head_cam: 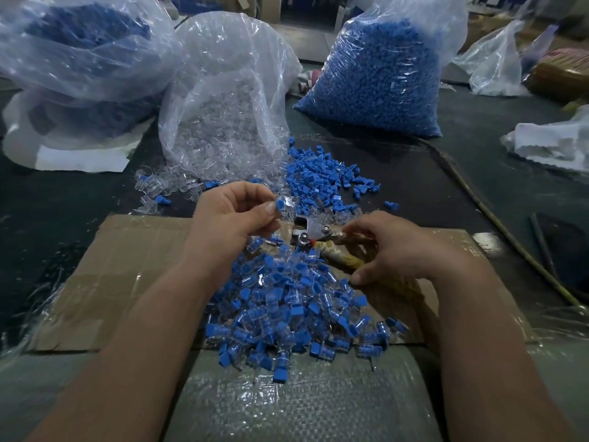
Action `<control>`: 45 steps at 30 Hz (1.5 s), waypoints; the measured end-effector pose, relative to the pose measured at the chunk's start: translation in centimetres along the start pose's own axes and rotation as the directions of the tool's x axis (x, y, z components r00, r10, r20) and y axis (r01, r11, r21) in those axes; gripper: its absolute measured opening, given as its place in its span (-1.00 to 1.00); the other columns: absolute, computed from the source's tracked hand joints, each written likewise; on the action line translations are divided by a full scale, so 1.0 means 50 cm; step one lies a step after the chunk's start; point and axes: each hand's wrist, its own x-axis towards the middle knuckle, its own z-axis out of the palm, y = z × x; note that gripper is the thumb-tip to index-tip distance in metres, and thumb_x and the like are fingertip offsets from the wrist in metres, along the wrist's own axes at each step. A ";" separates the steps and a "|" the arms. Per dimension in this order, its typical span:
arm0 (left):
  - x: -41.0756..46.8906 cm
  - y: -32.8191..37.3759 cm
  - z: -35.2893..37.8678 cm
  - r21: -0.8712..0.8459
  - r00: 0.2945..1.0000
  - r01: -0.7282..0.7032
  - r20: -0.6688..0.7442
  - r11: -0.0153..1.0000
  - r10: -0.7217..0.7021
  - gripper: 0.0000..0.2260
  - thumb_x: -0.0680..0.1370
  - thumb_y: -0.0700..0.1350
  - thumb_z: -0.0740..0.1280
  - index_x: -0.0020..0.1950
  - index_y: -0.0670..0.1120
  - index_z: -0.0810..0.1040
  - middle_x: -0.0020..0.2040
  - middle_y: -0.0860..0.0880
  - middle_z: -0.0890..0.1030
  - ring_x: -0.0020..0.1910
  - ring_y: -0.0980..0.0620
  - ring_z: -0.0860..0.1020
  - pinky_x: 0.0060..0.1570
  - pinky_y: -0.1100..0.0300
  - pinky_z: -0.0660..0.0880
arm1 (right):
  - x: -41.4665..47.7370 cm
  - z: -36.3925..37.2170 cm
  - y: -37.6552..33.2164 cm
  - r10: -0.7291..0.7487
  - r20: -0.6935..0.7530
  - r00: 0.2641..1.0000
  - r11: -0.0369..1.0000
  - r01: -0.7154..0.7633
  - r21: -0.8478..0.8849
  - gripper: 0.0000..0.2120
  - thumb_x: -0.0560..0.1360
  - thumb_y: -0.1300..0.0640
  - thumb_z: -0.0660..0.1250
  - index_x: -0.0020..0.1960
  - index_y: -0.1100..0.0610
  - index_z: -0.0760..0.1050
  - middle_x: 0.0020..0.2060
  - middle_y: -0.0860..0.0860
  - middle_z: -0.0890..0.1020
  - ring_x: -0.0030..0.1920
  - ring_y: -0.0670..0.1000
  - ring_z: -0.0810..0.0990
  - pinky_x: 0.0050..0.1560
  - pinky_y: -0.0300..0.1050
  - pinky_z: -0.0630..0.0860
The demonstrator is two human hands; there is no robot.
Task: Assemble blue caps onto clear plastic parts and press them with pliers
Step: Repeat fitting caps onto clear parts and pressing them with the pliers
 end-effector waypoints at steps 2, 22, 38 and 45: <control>0.000 -0.001 -0.001 0.002 1.000 0.000 0.007 1.000 0.000 -0.82 0.47 -0.40 0.27 -0.22 -0.15 0.51 -0.45 0.06 0.58 -0.44 0.17 0.56 -0.39 0.35 0.50 | -0.001 -0.001 -0.004 -0.013 -0.026 1.000 0.999 0.012 -0.041 -0.34 0.22 0.01 0.56 0.26 -0.10 0.39 -0.11 -0.23 0.33 0.00 -0.10 0.35 -0.06 -0.16 0.31; 0.006 -0.010 -0.003 -0.033 0.999 -0.014 -0.049 0.999 0.013 -0.82 0.49 -0.40 0.26 -0.19 -0.14 0.48 -0.45 0.06 0.59 -0.41 0.16 0.57 -0.33 0.33 0.54 | 0.020 0.028 -0.033 -0.098 -0.503 0.858 0.988 0.143 0.050 -0.77 0.34 0.25 0.30 -0.10 -0.01 0.37 -0.28 -0.16 0.42 -0.27 -0.07 0.40 -0.31 -0.15 0.24; 0.002 -0.008 0.008 0.050 0.990 -0.102 -0.096 0.994 0.106 -0.80 0.49 -0.40 0.27 -0.20 -0.11 0.49 -0.33 0.01 0.57 -0.39 0.23 0.57 -0.32 0.40 0.50 | 0.009 0.048 -0.064 -0.217 -0.373 0.902 0.970 0.242 0.022 -0.72 0.34 0.18 0.39 -0.10 -0.01 0.32 -0.21 -0.13 0.39 -0.24 -0.17 0.34 -0.34 -0.21 0.24; -0.004 -0.008 0.013 0.190 0.970 -0.182 -0.129 0.965 0.208 -0.77 0.48 -0.37 0.30 -0.23 -0.04 0.48 -0.33 0.02 0.55 -0.40 0.25 0.55 -0.32 0.41 0.49 | 0.002 0.051 -0.072 -0.211 -0.385 0.898 0.971 0.238 0.023 -0.82 0.33 0.24 0.31 -0.17 0.02 0.38 -0.26 -0.08 0.47 -0.25 -0.09 0.40 -0.30 -0.17 0.34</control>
